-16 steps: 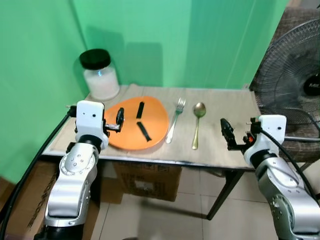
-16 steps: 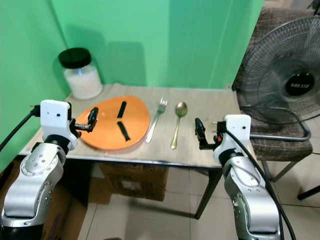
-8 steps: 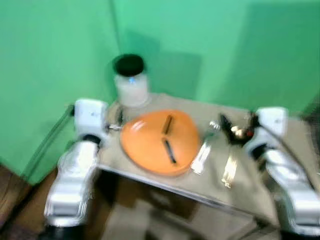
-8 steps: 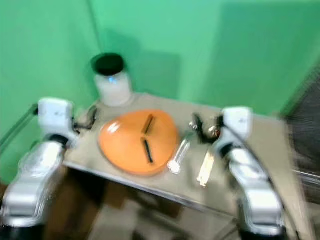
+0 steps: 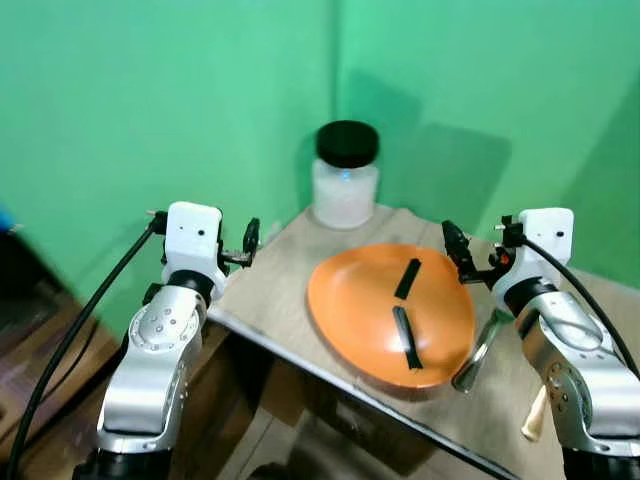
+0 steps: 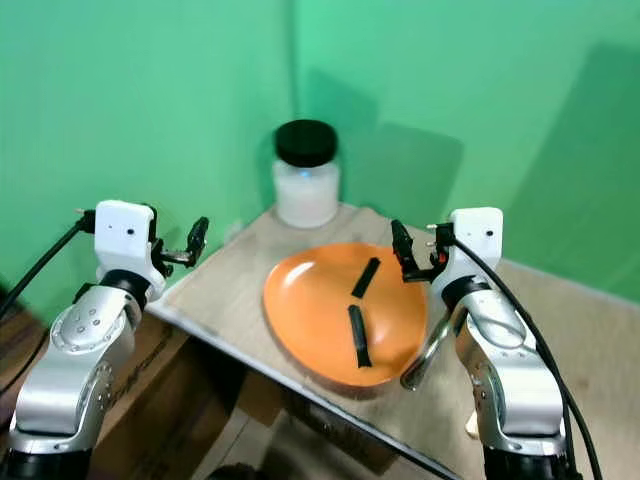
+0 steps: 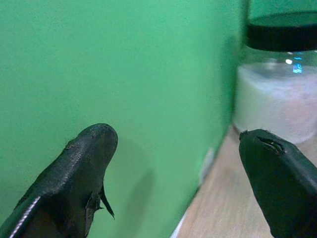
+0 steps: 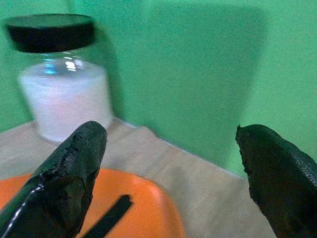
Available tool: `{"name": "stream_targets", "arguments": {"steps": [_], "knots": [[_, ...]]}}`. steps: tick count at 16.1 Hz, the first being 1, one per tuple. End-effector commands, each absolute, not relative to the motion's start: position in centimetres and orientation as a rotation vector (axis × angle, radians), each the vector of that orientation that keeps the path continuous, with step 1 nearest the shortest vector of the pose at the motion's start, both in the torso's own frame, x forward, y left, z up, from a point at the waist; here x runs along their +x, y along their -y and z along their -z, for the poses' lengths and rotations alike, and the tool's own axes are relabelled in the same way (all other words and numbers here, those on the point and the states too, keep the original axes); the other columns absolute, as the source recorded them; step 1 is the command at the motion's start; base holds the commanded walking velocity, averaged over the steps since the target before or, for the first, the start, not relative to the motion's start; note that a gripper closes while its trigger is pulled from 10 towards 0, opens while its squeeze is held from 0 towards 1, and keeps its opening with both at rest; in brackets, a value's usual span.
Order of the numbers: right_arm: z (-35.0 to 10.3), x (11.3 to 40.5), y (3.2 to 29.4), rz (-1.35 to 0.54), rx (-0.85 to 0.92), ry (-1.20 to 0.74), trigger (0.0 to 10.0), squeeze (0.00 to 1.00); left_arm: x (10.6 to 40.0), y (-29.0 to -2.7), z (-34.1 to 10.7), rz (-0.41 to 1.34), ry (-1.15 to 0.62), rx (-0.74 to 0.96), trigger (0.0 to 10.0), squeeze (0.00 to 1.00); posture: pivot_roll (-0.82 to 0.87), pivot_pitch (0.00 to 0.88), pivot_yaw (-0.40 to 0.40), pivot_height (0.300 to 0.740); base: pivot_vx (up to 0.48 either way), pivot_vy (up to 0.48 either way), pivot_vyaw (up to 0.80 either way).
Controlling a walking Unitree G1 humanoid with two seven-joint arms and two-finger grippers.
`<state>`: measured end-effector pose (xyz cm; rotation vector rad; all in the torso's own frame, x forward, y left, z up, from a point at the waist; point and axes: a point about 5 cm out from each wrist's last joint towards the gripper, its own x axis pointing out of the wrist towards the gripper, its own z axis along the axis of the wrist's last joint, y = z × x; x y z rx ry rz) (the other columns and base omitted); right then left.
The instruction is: Setting the table
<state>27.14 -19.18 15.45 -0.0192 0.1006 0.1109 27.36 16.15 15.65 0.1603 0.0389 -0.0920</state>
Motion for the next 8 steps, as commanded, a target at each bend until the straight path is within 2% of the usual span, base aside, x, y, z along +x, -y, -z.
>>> {"name": "stream_targets", "arguments": {"steps": [1,3,5,6,7,8], "knots": [[-15.9,27.4,19.4,-0.11,-0.017,-0.089,10.0,1.0,27.4,-16.2,-15.8,0.084,-0.034,0.165,10.0,0.85,0.11,0.0,0.015,0.74,0.0,-0.48,0.8],[-16.1,27.6,19.4,-0.115,-0.006,-0.082,10.0,1.0,27.3,-16.1,-15.8,0.085,-0.032,0.165,10.0,0.85,0.11,0.0,0.013,0.74,0.0,-0.48,0.0],[-16.3,27.8,19.1,-0.161,-0.007,-0.081,10.0,0.6,27.3,-16.1,-15.7,0.09,-0.036,0.16,10.0,0.82,0.11,0.0,0.012,0.74,0.0,0.0,0.0],[-16.5,27.8,18.7,-0.193,0.0,-0.078,10.0,0.07,27.2,-16.1,-15.5,0.106,-0.049,0.166,10.0,0.75,0.11,0.0,0.012,0.74,0.0,0.0,0.0],[-16.7,27.9,18.2,-0.241,0.009,-0.089,10.0,0.0,27.1,-16.2,-15.0,0.126,-0.081,0.195,10.0,0.73,0.11,0.0,0.011,0.74,0.0,0.0,0.0],[-16.7,27.9,18.2,-0.248,0.01,-0.091,10.0,0.0,27.1,-16.2,-14.9,0.127,-0.086,0.2,10.0,0.73,0.11,0.0,0.011,0.74,0.0,0.0,0.0]]}}
